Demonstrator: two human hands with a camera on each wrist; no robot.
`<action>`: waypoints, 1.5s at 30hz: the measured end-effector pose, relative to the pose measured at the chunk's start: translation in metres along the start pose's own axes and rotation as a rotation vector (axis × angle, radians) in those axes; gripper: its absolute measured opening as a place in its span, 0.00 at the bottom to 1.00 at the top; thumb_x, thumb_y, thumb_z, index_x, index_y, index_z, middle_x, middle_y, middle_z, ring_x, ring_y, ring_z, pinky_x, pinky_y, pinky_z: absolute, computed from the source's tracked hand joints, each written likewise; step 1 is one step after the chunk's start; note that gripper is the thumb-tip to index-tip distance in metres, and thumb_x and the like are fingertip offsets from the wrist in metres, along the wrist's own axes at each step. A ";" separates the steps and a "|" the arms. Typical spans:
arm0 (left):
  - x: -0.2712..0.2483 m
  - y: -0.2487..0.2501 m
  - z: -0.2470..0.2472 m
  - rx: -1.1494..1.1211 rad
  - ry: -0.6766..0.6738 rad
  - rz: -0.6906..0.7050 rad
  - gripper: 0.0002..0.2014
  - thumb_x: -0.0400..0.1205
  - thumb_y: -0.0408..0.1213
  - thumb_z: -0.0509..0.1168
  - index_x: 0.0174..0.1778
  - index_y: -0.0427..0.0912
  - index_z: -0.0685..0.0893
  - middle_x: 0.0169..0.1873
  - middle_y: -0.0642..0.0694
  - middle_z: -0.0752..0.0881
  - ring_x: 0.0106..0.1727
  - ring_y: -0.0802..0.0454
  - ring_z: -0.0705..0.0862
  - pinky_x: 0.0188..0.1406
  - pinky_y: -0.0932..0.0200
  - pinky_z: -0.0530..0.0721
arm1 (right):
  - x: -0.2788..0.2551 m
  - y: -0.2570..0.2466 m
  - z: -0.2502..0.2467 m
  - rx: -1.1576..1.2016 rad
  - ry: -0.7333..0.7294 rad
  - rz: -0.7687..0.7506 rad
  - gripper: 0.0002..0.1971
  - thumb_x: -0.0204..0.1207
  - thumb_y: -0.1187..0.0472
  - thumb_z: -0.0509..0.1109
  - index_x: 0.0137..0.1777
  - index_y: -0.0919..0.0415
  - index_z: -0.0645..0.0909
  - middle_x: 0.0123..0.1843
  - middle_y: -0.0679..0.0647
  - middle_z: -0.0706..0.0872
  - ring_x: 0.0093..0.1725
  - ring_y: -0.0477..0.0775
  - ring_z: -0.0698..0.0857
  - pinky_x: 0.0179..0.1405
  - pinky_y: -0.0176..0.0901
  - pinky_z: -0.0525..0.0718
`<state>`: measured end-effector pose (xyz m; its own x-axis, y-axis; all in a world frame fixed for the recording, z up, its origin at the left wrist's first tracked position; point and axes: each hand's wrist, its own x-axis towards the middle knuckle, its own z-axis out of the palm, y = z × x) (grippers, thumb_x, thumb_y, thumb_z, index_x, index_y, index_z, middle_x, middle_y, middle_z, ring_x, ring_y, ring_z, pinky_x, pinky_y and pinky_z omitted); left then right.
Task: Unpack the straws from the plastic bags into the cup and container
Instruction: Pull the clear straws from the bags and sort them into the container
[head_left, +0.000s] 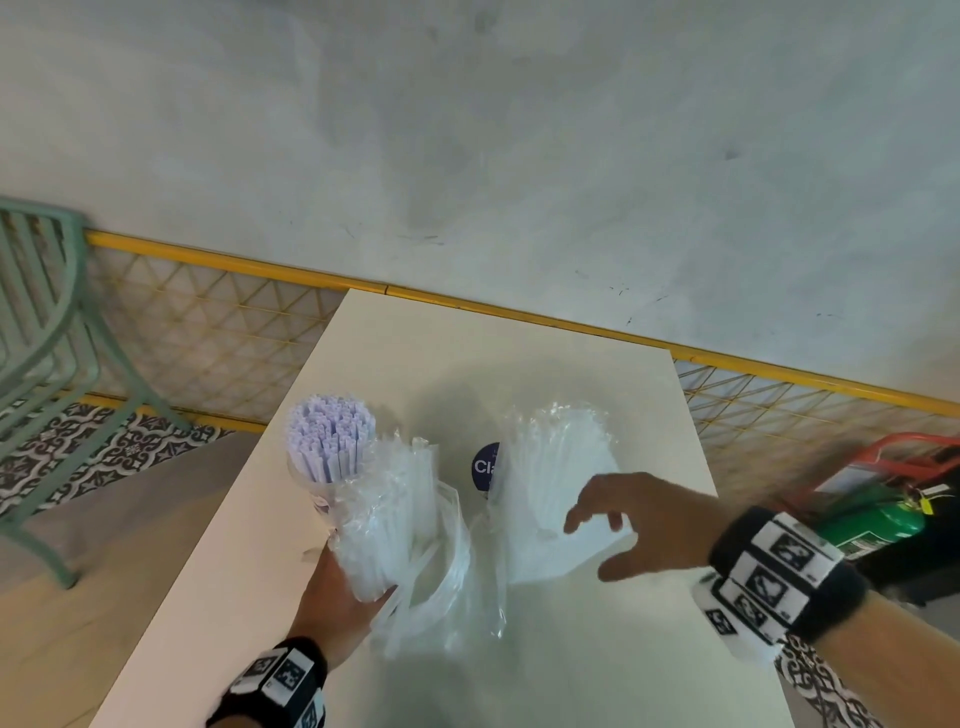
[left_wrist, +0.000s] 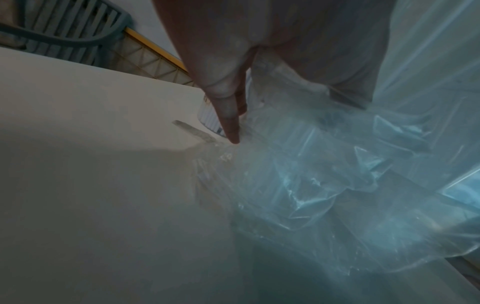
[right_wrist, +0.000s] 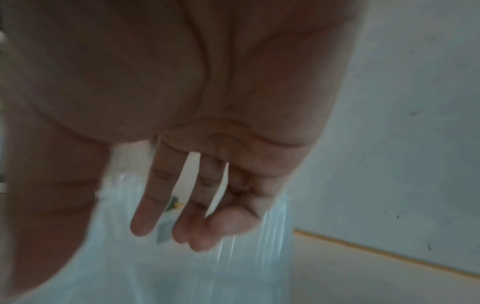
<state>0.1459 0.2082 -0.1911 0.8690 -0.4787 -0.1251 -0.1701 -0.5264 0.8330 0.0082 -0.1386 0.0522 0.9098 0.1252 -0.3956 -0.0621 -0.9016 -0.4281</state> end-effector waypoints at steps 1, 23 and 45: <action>0.000 0.001 -0.001 0.002 -0.001 0.000 0.42 0.62 0.65 0.72 0.60 0.31 0.82 0.55 0.49 0.86 0.60 0.55 0.84 0.62 0.56 0.81 | 0.002 0.000 0.006 0.036 0.030 -0.017 0.13 0.69 0.47 0.80 0.52 0.37 0.84 0.52 0.37 0.84 0.43 0.43 0.81 0.46 0.33 0.82; -0.004 0.013 -0.005 0.009 -0.008 -0.044 0.41 0.61 0.61 0.73 0.56 0.27 0.79 0.48 0.46 0.84 0.53 0.47 0.84 0.60 0.51 0.81 | 0.071 -0.007 -0.028 0.133 0.635 0.078 0.09 0.68 0.60 0.83 0.46 0.49 0.88 0.46 0.42 0.84 0.41 0.42 0.80 0.48 0.38 0.81; -0.018 0.052 -0.017 -0.100 -0.016 -0.109 0.40 0.57 0.52 0.77 0.66 0.53 0.74 0.54 0.54 0.85 0.57 0.58 0.84 0.59 0.52 0.84 | 0.102 -0.113 0.148 -0.109 0.369 -0.428 0.11 0.72 0.55 0.72 0.54 0.51 0.83 0.52 0.46 0.83 0.45 0.50 0.81 0.38 0.47 0.87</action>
<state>0.1292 0.2015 -0.1365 0.8722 -0.4342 -0.2252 -0.0276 -0.5033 0.8636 0.0469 0.0377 -0.0599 0.9288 0.3531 0.1126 0.3680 -0.8423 -0.3938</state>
